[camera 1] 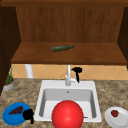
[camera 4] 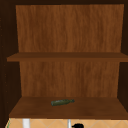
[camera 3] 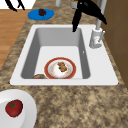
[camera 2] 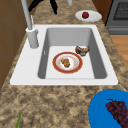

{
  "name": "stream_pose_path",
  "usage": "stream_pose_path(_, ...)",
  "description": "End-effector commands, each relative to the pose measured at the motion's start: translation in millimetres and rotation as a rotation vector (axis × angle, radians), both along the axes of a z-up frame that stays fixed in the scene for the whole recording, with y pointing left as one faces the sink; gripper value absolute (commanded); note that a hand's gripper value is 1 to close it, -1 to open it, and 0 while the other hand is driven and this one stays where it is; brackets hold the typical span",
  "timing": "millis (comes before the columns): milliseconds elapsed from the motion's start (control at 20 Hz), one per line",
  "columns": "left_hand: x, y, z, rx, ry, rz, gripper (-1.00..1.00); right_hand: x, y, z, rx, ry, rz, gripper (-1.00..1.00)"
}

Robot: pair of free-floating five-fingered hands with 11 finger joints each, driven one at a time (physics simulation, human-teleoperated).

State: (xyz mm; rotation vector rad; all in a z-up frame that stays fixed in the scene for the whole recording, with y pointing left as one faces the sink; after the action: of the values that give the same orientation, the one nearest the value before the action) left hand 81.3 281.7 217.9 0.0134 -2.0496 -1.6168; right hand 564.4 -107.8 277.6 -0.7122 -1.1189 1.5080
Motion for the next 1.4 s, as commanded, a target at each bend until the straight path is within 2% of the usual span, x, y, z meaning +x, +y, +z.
stream_pose_path(0, 0.0, 0, 0, 0.0, 0.0, 0.0, 0.0, 22, 1, -15, -0.078, 0.05, 0.0, -1.0)
stream_pose_path(300, 0.0, 0, 0, 0.0, 0.0, 0.0, 0.0, 59, 8, -36, -0.076, 0.16, 0.004, -1.0)
stream_pose_path(850, 0.0, 0, 0, 0.0, 0.0, 0.0, 0.0, 131, 9, -78, -0.122, 0.313, 0.001, -1.0)
stream_pose_path(950, 0.0, 0, 0, 0.0, 0.0, 0.0, 0.0, 145, 3, -91, -0.122, 0.317, 0.024, -1.0)
stream_pose_path(1050, 0.0, 0, 0, 0.0, 0.0, 0.0, 0.0, 148, -2, -98, -0.095, 0.334, 0.066, -1.0)
stream_pose_path(1100, 0.0, 0, 0, 0.0, 0.0, 0.0, 0.0, 150, -2, -102, -0.079, 0.363, 0.082, 1.0)
stream_pose_path(1150, 0.0, 0, 0, 0.0, 0.0, 0.0, 0.0, 147, -5, -106, -0.075, 0.377, 0.12, 1.0)
stream_pose_path(1300, 0.0, 0, 0, 0.0, 0.0, 0.0, 0.0, 135, -20, -116, -0.005, 0.436, 0.129, 1.0)
stream_pose_path(1350, 0.0, 0, 0, 0.0, 0.0, 0.0, 0.0, 137, -22, -115, -0.007, 0.483, 0.139, 1.0)
